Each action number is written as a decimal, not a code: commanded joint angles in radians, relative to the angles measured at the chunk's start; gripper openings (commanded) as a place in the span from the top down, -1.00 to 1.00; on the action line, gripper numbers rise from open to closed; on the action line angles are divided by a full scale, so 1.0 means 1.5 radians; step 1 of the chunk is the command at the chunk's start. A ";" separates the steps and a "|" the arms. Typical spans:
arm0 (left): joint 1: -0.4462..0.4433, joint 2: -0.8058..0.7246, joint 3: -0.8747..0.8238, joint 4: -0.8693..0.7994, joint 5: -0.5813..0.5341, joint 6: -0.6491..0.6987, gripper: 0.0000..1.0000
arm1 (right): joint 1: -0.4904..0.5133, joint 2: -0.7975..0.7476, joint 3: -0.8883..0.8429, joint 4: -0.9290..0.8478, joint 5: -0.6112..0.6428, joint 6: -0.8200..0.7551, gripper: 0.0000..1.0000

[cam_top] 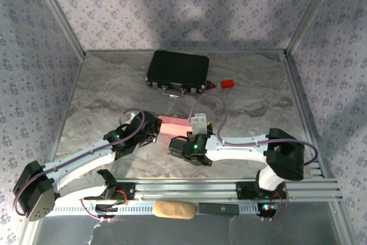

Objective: Fold the paper box

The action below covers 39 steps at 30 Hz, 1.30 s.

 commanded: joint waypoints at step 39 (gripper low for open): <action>-0.131 -0.061 -0.120 -0.160 -0.080 -0.071 0.79 | -0.137 -0.330 -0.373 0.644 -0.540 0.669 -0.56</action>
